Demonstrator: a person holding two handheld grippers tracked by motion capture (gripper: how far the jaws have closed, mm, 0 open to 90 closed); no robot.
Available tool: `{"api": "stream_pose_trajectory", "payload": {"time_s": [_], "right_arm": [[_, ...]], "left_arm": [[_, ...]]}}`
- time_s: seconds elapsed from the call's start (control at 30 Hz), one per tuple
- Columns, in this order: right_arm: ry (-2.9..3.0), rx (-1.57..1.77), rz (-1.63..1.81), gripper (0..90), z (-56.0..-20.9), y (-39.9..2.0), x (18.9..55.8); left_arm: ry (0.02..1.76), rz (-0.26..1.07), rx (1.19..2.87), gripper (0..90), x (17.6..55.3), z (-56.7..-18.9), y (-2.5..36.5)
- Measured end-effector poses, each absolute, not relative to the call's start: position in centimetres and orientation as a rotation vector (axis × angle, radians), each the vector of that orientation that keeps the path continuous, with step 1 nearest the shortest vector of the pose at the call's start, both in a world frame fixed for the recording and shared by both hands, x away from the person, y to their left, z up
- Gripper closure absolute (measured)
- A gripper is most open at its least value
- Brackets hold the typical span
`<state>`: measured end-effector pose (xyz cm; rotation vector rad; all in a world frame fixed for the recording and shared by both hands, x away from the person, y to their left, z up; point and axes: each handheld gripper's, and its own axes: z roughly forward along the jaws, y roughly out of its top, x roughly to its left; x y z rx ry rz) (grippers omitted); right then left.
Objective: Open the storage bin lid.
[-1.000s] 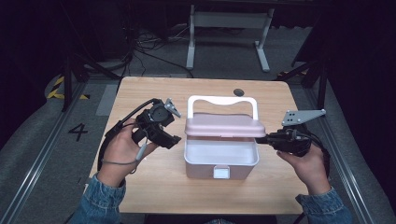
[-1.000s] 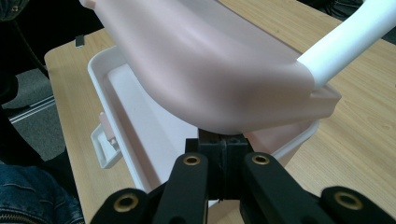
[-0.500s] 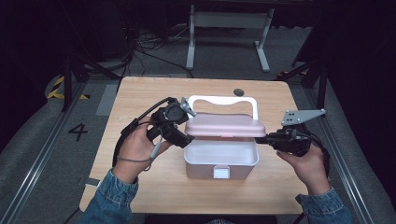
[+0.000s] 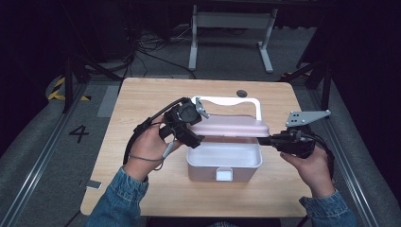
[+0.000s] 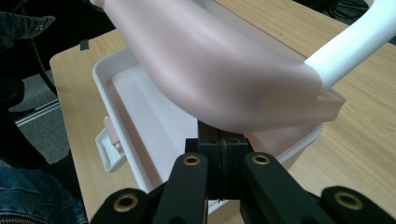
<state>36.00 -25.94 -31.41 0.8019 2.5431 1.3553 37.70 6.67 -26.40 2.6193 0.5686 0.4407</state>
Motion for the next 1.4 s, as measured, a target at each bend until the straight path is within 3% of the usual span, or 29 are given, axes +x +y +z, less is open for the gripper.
{"api": "stream_pose_trajectory", "payload": {"time_s": [0.2,1.4], "right_arm": [[2.533,0.816,1.361,88.1,-31.3,-26.4,35.7],[2.448,0.936,1.335,85.2,-31.3,-29.8,34.3]], "left_arm": [[0.576,0.396,2.606,32.4,38.7,-26.3,7.0],[0.612,0.437,2.502,59.1,42.7,-22.8,7.2]]}}
